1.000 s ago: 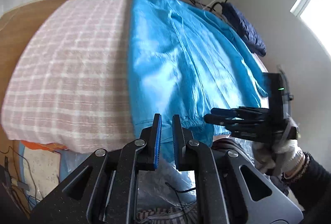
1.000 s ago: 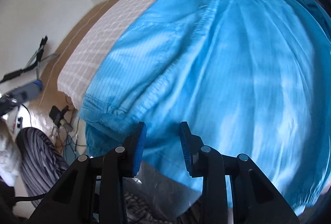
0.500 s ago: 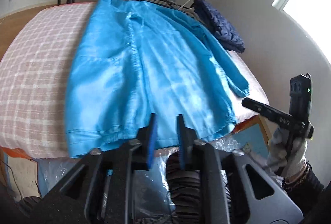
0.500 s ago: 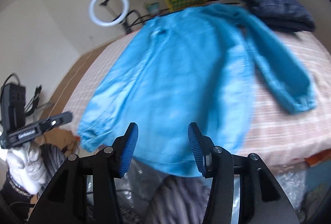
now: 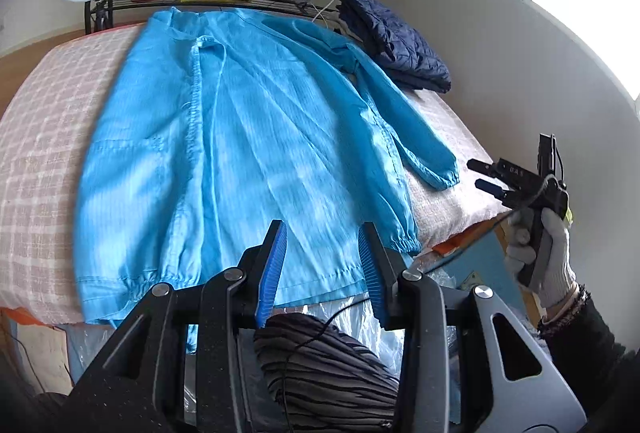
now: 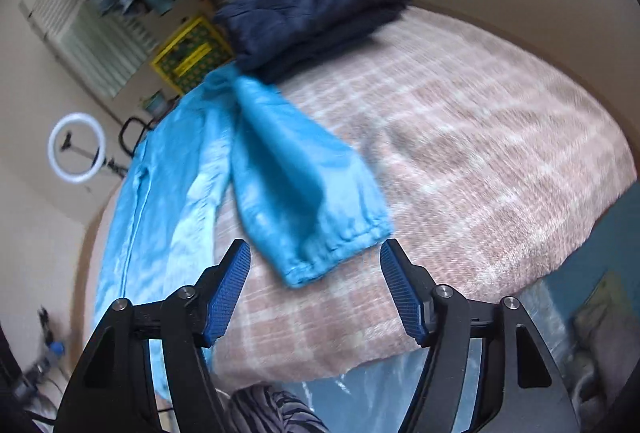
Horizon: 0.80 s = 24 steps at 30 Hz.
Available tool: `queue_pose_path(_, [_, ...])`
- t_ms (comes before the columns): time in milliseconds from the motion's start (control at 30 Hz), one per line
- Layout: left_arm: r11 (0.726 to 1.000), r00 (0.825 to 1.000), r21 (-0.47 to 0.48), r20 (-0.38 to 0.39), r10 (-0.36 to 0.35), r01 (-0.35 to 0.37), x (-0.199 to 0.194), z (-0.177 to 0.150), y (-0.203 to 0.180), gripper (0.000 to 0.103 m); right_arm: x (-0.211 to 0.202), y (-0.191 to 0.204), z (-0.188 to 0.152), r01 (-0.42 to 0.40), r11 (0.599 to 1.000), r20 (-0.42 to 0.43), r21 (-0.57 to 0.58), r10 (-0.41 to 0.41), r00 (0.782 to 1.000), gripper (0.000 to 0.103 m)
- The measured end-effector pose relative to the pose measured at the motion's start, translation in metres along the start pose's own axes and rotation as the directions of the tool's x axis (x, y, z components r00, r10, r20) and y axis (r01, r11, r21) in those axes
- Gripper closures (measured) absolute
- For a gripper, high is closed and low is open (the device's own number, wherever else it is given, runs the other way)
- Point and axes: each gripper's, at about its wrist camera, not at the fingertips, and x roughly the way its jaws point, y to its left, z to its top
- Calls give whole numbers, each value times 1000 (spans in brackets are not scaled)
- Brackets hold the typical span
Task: Fold large clothes
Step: 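Lower the right gripper onto the shirt's cuffed sleeve and close it, then lift the sleeve with the right gripper, lay it across the body, open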
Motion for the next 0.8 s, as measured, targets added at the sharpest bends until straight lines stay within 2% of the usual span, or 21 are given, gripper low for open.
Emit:
queue_pose_path(133, [1000,999,4,-49,-14,15,26,3,-10,66,13,-17,10,-72,992,-26,100,75,997,36])
queue_pose_path(300, [1000,997,1,-80,-15,15,67,12,-17,66,38,-23,20,-68,987,-64,149,78,995,36])
queue_pose_path(333, [1000,996,-10,-88,-24,23,77,14,-18,66,42,-24,21,-71,985,-67,155,82,994,40])
queue_pose_path(367, [999,995,-23,-97,-36,34,88,16,-18,66,45,-24,21,-74,986,-73,153,86,994,53])
queue_pose_path(400, [999,994,-29,-104,-46,43,97,18,-20,66,49,-22,23,-82,986,-88,145,95,992,60])
queue_pose_path(467, [998,992,-28,-114,-62,59,118,23,-25,66,53,-19,23,-101,986,-122,131,117,986,90])
queue_pose_path(533, [997,990,-6,-125,-71,71,135,28,-35,66,53,-16,25,-104,988,-129,117,118,985,93])
queue_pose_path(633, [995,986,45,-140,-85,93,160,35,-54,66,37,-10,32,-99,992,-86,81,106,991,95])
queue_pose_path(700, [991,982,58,-156,-108,119,177,38,-63,66,21,0,40,-78,997,-40,16,79,996,95])
queue_pose_path(800, [988,967,29,-211,-140,150,206,35,-70,66,-3,25,49,-33,993,34,-114,37,999,96])
